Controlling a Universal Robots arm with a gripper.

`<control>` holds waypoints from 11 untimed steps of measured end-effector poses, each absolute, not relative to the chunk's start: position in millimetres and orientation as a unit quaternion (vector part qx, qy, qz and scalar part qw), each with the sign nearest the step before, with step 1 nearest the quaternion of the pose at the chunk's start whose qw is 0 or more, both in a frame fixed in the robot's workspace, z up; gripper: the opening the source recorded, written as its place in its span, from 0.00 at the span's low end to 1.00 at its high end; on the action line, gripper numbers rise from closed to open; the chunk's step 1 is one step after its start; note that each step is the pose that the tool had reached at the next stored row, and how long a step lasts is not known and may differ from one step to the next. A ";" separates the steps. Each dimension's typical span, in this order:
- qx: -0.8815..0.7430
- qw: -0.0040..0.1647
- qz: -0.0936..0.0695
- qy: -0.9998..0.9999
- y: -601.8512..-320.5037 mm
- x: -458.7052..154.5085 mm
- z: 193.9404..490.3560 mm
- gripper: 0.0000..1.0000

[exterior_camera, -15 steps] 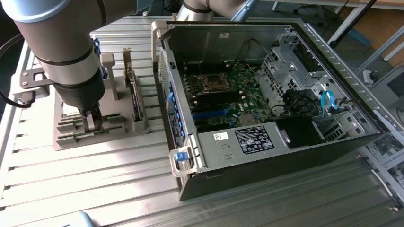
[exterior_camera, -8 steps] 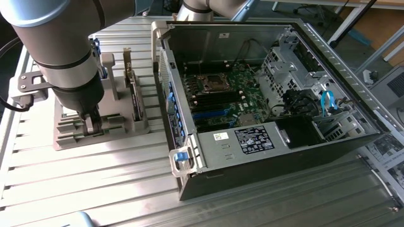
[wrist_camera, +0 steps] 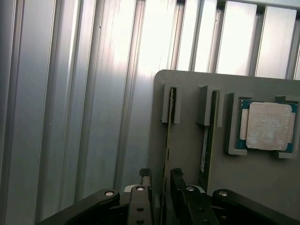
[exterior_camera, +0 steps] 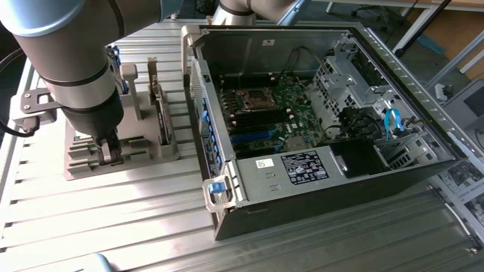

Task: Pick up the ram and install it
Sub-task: 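Pick up the ram and move it above insertion slot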

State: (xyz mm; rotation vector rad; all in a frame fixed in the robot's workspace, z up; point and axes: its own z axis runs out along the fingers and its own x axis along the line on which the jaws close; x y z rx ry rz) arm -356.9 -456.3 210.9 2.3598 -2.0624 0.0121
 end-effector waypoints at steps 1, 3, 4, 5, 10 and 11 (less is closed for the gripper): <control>0.753 0.004 0.004 -0.658 -456.4 -357.0 210.5 0.30; 0.753 0.004 0.004 -0.658 -456.4 -357.0 210.1 0.30; 0.753 0.004 0.004 -0.658 -456.4 -357.0 210.1 0.30; 0.753 0.004 0.004 -0.658 -456.4 -357.0 210.1 0.30; 0.753 0.004 0.004 -0.658 -456.4 -357.0 210.0 0.30; 0.753 0.004 0.004 -0.658 -456.4 -357.0 210.0 0.30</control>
